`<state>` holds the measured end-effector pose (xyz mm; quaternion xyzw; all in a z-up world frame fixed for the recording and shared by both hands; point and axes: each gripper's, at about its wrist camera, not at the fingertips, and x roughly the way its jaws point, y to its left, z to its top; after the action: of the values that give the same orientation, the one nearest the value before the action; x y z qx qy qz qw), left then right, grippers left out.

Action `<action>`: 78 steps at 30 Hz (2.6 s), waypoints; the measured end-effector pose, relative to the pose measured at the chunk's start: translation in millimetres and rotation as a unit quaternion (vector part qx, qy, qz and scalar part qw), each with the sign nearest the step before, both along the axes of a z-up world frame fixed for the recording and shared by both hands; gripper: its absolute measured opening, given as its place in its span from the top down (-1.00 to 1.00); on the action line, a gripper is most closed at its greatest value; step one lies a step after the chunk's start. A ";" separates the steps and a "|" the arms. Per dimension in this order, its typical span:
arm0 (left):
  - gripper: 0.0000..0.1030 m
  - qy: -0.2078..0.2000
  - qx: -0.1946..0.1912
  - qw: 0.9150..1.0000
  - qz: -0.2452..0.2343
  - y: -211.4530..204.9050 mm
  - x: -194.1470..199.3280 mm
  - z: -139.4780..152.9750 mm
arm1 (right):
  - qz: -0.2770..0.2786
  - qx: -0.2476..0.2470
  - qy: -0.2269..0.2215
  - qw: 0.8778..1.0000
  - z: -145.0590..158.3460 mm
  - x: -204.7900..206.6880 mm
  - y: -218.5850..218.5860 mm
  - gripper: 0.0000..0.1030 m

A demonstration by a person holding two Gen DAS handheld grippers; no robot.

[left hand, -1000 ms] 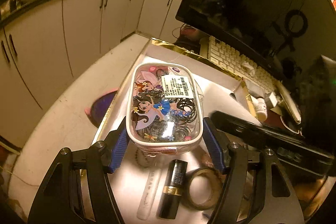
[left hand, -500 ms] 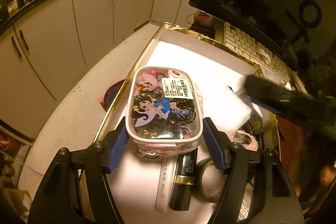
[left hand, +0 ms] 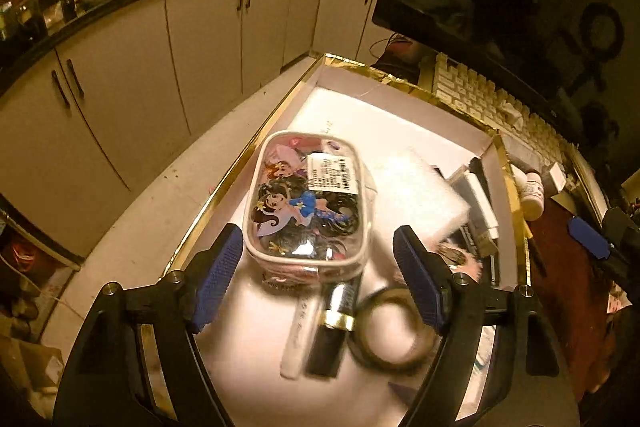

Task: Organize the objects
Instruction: 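Open both grippers and move them back over the desk, then grasp the white medicine bottle with the left gripper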

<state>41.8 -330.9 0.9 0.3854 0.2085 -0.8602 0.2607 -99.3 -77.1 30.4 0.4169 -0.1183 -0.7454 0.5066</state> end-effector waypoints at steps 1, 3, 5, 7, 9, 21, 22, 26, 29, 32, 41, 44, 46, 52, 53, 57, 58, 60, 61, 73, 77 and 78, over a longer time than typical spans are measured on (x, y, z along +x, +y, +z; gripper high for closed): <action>-0.53 0.003 -0.002 1.000 -0.001 3.4 0.7 3.3 | -0.004 -0.004 0.000 1.000 -0.1 -1.6 5.6 -0.56; -0.53 0.010 -0.007 1.000 -0.005 10.9 2.0 11.6 | -0.015 -0.015 0.003 1.000 -0.6 -2.0 21.8 -0.57; -0.53 0.016 -0.013 1.000 -0.013 19.8 -1.1 19.9 | -0.025 -0.016 0.009 1.000 -1.9 -1.0 33.4 -0.57; -0.53 0.021 -0.018 0.999 -0.024 28.8 -5.8 26.0 | -0.029 -0.013 0.016 0.999 -2.8 1.5 39.7 -0.57; -0.53 0.024 -0.020 0.999 -0.039 39.1 -10.1 30.2 | -0.034 -0.007 0.025 0.999 -3.8 3.9 43.8 -0.57; -0.53 0.029 -0.017 0.991 -0.128 94.0 -44.4 42.4 | -0.096 0.024 0.063 0.993 -7.5 8.6 71.8 -0.57; -0.53 0.031 -0.019 0.990 -0.136 98.1 -48.0 44.4 | -0.104 0.022 0.066 0.992 -7.2 9.4 77.8 -0.57; -0.53 0.037 -0.019 0.985 -0.169 118.9 -72.0 49.5 | -0.155 0.025 0.077 0.985 -9.7 8.2 108.8 -0.57; -0.53 0.031 -0.018 0.979 -0.199 140.1 -98.2 47.3 | -0.188 0.024 0.078 0.979 -12.4 2.9 129.2 -0.57; -0.53 0.019 -0.034 0.971 -0.237 165.3 -130.0 40.4 | -0.214 0.014 0.083 0.973 -13.2 0.3 146.6 -0.57; -0.51 -0.076 -0.119 0.960 -0.243 192.0 -206.5 -6.3 | -0.223 0.004 0.075 0.972 -22.3 -2.8 167.0 -0.57; -0.34 -0.087 -0.116 0.962 -0.232 187.0 -217.4 -13.9 | -0.221 0.007 0.070 0.973 -24.9 -3.6 172.0 -0.57; -0.29 -0.097 -0.111 0.962 -0.229 184.3 -221.7 -20.6 | -0.220 0.006 0.068 0.973 -25.6 -2.8 174.9 -0.57; 0.26 -0.115 -0.097 0.964 -0.217 177.3 -222.7 -34.2 | -0.218 0.005 0.059 0.974 -28.4 -1.6 178.2 -0.57; 0.26 -0.116 -0.087 0.964 -0.220 177.1 -221.5 -33.1 | -0.218 0.004 0.058 0.974 -28.7 -0.9 178.2 -0.57; 0.27 -0.103 -0.064 0.968 -0.220 178.0 -211.5 -24.0 | -0.212 0.002 0.055 0.976 -26.9 4.4 179.3 -0.57; 0.28 -0.096 -0.057 0.969 -0.222 179.1 -206.2 -20.4 | -0.210 0.001 0.056 0.976 -25.8 6.5 180.8 -0.57; 0.29 -0.082 -0.047 0.970 -0.225 181.2 -198.1 -13.6 | -0.211 0.004 0.060 0.976 -22.7 12.7 185.5 -0.57; 0.29 -0.073 -0.041 0.970 -0.228 182.7 -192.4 -9.0 | -0.212 0.005 0.062 0.975 -21.9 14.2 187.1 -0.57; 0.31 -0.047 0.004 0.960 -0.277 212.9 -119.6 -11.3 | -0.194 0.012 0.060 0.979 -18.0 24.7 178.2 -0.57; 0.31 -0.045 0.010 0.961 -0.274 211.5 -105.0 -22.8 | -0.179 0.020 0.054 0.982 -26.2 16.2 163.2 -0.58; 0.31 -0.041 0.003 0.961 -0.273 211.1 -104.5 -21.8 | -0.177 0.020 0.051 0.983 -28.2 14.1 160.3 -0.58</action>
<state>-62.6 -119.8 -20.9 0.4636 0.0873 -0.8814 0.0232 -85.2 83.2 2.1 0.3610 -0.1495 -0.8456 0.3638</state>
